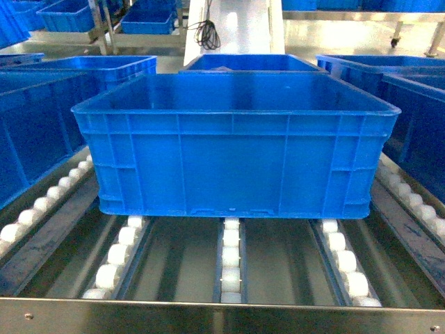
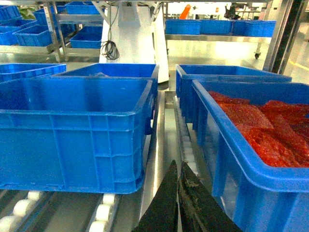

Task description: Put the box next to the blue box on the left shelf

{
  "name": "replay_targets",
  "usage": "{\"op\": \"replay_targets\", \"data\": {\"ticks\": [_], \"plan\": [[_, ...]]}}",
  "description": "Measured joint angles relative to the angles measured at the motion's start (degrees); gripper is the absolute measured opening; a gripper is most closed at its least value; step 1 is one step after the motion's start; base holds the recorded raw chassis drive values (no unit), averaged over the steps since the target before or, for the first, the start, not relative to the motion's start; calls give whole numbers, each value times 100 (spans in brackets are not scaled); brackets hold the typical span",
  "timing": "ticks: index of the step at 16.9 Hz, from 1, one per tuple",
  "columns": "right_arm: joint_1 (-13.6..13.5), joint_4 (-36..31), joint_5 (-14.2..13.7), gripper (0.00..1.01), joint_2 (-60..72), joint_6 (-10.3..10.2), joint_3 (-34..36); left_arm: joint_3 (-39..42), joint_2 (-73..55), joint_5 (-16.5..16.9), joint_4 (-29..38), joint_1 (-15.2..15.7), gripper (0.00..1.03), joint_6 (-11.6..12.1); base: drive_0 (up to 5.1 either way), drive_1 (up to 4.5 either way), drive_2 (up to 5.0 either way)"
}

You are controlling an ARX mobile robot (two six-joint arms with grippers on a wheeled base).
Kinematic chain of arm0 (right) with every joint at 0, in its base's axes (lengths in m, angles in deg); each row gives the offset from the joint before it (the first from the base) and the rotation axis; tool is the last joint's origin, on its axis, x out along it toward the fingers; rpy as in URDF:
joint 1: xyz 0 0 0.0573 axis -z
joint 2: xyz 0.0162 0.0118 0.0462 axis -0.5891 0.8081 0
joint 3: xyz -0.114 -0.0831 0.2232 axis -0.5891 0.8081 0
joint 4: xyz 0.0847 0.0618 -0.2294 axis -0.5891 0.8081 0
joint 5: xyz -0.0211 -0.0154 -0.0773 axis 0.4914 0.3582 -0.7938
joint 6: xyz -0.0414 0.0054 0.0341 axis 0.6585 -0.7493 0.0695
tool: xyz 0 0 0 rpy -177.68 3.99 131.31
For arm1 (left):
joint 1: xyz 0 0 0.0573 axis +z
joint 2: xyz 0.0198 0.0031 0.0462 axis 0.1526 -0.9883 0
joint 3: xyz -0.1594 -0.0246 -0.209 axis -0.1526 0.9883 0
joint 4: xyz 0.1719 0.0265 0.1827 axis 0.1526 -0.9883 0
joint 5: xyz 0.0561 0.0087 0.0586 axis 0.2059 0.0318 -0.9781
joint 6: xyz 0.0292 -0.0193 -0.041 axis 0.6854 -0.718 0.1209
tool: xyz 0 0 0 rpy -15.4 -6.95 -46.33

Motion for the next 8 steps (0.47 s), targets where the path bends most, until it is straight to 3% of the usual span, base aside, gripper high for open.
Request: {"op": "replay_targets", "data": {"ticks": [8], "plan": [[0,1703,2,1,-1746,0,127,129,2050,-4,-1735,2,2,2,0,0,0]]}}
